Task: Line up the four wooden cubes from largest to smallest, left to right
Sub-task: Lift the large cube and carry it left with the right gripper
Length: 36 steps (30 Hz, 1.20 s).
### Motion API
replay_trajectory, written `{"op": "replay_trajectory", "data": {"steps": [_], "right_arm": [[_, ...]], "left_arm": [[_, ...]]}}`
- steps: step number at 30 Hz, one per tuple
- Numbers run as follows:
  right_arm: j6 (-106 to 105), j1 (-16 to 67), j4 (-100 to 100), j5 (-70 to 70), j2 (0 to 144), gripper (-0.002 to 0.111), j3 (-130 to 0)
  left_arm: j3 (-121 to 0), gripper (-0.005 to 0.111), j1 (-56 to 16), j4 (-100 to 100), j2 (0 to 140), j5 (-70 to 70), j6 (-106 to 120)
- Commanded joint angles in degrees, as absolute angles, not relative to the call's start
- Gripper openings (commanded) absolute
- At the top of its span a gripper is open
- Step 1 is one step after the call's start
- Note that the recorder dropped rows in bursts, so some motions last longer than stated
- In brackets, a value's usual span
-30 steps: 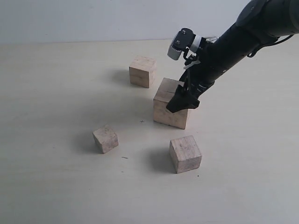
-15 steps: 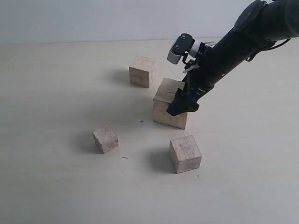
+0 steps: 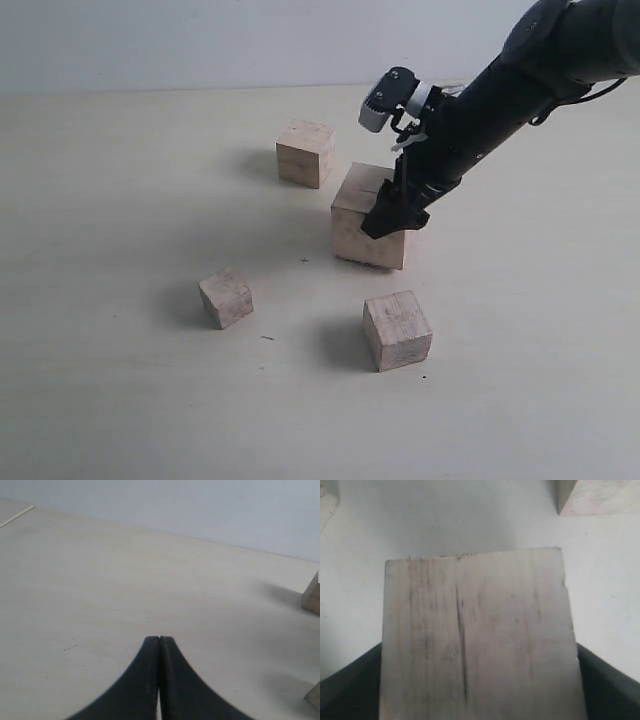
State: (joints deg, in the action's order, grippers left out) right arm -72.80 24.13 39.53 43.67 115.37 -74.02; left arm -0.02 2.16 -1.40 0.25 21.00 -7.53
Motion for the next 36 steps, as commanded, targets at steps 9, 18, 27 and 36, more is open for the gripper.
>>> {"op": "replay_trajectory", "data": {"steps": [9, 18, 27, 36], "right_arm": [[-78.6, 24.19, 49.78, 46.34, 110.75, 0.0, -80.77], [-93.16, 31.22, 56.44, 47.1, 111.84, 0.0, -86.24], [-101.57, 37.35, 59.8, 52.11, 121.24, 0.0, -93.86], [-105.42, 37.35, 64.27, 57.41, 130.86, 0.0, -103.02]], "left_arm": [[0.0, 0.0, 1.79, -1.28, 0.0, 20.76, -7.65], [0.0, 0.0, 1.79, -1.28, 0.0, 20.76, -7.65], [0.0, 0.0, 1.79, -1.28, 0.0, 20.76, -7.65], [0.0, 0.0, 1.79, -1.28, 0.0, 20.76, -7.65]]}}
